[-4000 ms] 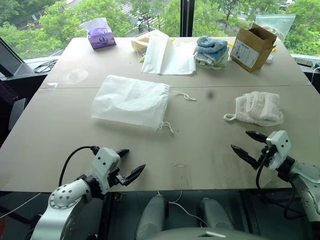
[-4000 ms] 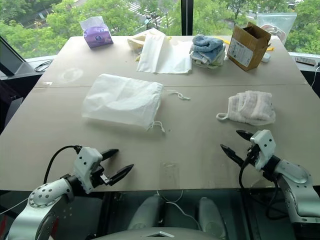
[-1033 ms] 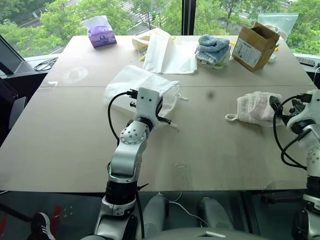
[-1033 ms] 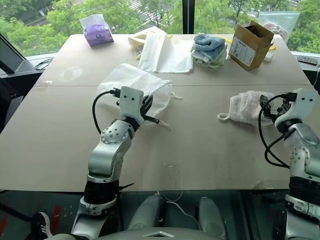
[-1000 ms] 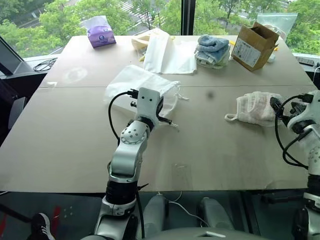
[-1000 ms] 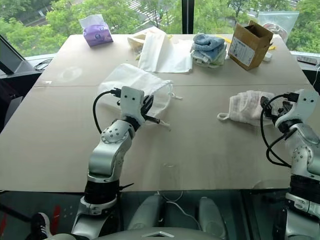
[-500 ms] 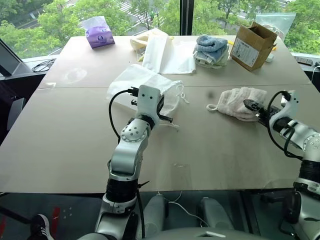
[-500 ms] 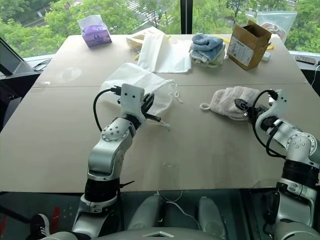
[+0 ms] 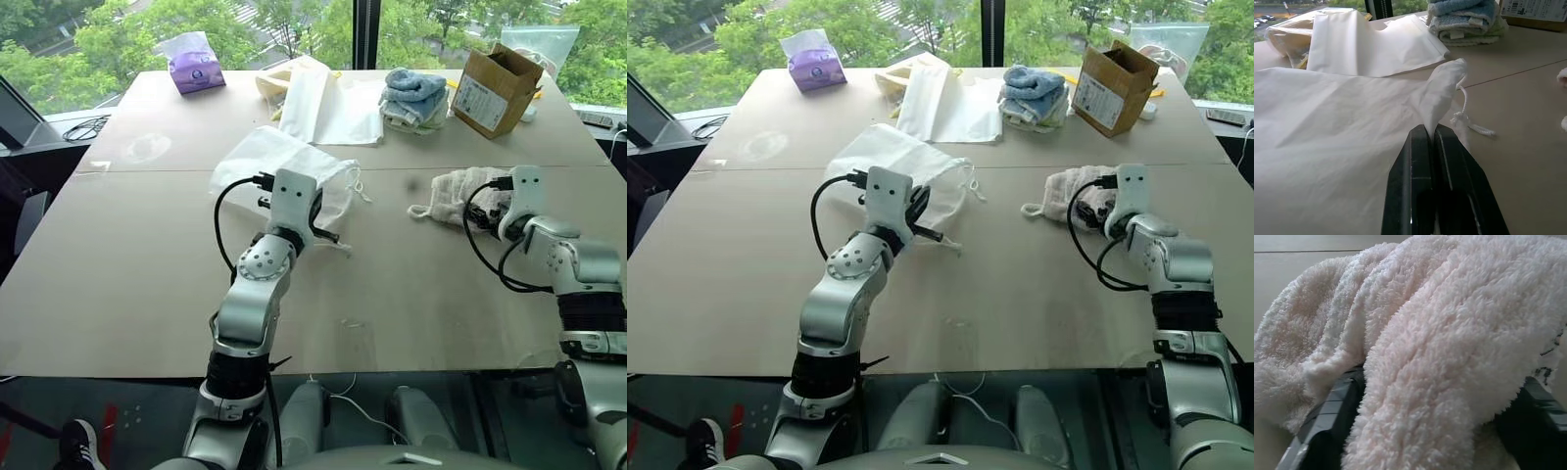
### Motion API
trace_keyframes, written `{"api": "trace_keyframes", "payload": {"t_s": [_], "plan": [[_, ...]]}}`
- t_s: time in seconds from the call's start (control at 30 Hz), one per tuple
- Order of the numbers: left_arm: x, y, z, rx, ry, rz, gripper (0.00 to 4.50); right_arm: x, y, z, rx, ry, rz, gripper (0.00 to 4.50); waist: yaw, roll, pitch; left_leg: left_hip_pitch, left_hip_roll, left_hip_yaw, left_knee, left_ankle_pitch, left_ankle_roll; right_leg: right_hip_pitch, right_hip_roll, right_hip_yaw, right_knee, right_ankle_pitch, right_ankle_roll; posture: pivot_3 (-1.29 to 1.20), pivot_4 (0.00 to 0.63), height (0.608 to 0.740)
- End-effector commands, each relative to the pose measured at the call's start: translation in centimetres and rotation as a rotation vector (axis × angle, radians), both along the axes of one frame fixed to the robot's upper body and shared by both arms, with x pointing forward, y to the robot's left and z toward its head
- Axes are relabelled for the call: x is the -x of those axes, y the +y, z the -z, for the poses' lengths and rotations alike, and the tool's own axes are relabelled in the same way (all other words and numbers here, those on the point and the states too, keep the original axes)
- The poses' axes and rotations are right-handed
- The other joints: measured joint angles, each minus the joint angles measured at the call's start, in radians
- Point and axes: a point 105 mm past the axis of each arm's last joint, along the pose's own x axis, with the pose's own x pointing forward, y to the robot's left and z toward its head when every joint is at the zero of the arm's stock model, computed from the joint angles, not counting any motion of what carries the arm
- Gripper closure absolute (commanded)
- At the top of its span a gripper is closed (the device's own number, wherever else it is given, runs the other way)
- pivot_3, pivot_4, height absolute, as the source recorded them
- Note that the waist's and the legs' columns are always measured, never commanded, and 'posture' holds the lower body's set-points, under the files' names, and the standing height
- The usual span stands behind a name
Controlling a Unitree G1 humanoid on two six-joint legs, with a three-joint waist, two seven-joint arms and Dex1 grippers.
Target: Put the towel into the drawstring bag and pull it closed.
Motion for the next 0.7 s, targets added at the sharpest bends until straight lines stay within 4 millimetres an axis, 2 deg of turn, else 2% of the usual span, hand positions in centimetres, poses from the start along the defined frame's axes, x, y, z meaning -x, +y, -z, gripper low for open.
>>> {"api": "trace_keyframes", "payload": {"t_s": [0.03, 0.17, 0.3, 0.5, 0.57, 0.7], "plan": [[0.5, -0.2, -1.2, 0.000, -0.054, 0.006, 4.50, 0.3, -1.9, 0.4, 0.156, 0.000, 0.020, 2.69, 0.002, 0.000, 0.000, 0.000, 0.000, 0.000, 0.000, 0.000, 0.000, 0.000, 0.000, 0.000, 0.000, 0.000, 0.000, 0.00, 0.150, 0.740], [0.6, -0.3, -1.0, -0.014, -0.051, 0.015, 4.50, 0.8, -2.0, -0.4, 0.288, -0.045, -0.071, 4.47, 0.010, 0.000, 0.000, 0.000, 0.000, -0.001, 0.000, 0.000, 0.000, 0.001, -0.001, -0.002, -0.001, 0.000, 0.000, 0.00, 0.150, 0.740], [0.6, -0.4, -1.2, 0.007, -0.051, 0.026, 4.50, 1.9, -1.6, -1.9, 0.258, -0.100, -0.179, 4.47, 0.012, 0.000, 0.000, -0.001, -0.001, -0.003, 0.000, 0.000, 0.000, 0.002, -0.001, -0.003, -0.002, 0.000, 0.000, 0.00, 0.150, 0.740], [0.6, -0.4, -3.2, 0.102, -0.088, 0.100, 4.50, 5.9, 2.8, -6.1, 0.058, -0.244, -0.577, 4.47, -0.001, -0.001, 0.001, -0.002, 0.000, -0.003, -0.001, 0.000, 0.000, 0.000, 0.000, -0.002, -0.002, 0.000, 0.000, 0.00, 0.150, 0.740], [1.2, -0.8, -4.2, 0.140, -0.113, 0.198, 4.50, 7.5, 4.1, -7.3, 0.007, -0.264, -0.694, 4.47, -0.003, -0.001, 0.001, -0.002, 0.000, -0.003, -0.001, 0.000, 0.000, 0.000, 0.000, -0.002, -0.002, 0.000, 0.000, 0.00, 0.150, 0.740], [2.9, -1.6, -5.5, 0.222, -0.114, 0.425, 4.50, 9.8, 6.3, -8.5, -0.038, -0.257, -0.876, 4.47, 0.001, -0.002, 0.002, -0.002, 0.000, -0.003, -0.001, 0.000, 0.000, 0.000, 0.000, -0.003, -0.002, 0.000, 0.000, 0.00, 0.150, 0.740]]}}
